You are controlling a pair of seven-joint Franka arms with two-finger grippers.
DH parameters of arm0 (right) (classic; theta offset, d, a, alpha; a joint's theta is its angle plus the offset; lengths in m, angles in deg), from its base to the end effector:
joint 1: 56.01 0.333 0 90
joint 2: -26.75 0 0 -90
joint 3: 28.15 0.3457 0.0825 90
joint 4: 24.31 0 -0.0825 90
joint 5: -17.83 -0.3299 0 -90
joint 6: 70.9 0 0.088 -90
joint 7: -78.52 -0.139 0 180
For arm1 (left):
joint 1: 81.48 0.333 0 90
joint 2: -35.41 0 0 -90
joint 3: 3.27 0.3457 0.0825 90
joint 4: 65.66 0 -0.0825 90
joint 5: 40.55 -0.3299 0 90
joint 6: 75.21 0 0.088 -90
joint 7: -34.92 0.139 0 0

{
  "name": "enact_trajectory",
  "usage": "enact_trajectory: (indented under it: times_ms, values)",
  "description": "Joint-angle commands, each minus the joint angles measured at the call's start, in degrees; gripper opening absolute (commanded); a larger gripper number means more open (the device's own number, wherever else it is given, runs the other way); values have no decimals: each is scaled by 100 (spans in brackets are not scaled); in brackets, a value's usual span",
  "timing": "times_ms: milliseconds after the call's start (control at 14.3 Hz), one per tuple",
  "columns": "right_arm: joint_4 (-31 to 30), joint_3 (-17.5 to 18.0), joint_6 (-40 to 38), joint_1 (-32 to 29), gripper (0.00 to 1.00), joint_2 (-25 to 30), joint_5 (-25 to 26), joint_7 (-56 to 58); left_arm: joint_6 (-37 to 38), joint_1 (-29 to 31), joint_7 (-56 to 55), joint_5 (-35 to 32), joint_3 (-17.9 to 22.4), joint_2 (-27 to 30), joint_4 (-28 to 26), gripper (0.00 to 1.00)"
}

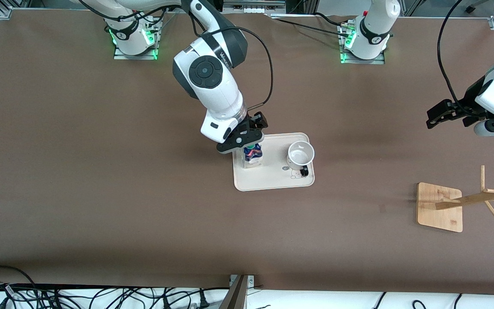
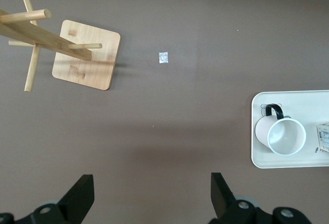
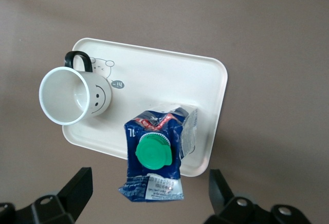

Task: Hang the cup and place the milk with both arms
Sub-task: 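Lower the right gripper and close it on the milk carton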

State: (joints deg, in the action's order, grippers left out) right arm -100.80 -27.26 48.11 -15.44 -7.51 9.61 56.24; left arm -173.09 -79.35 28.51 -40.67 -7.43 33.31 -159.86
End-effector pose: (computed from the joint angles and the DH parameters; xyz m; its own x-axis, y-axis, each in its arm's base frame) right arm 0.5247 0.4752 0.4085 0.9627 0.2601 0.0741 0.2696 -0.9452 -0.1842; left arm 0.5236 -0.0176 0.5848 0.9967 0.0762 0.0274 0.0761 -0.9971 0.0037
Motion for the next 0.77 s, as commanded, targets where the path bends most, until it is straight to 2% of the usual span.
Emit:
enact_trajectory:
  times_ms: [0,351,701]
  values:
    - [2,-54,87,83,100,-89,119,-83,120,-20,8,-84,3,-80,191,100]
    - [-7,-63,517,223,100,-335,259,-136,120,-3,-1,-76,3,-80,182,100]
    - [-42,-63,544,241,100,-380,391,-110,111,-11,8,-75,3,-80,182,100]
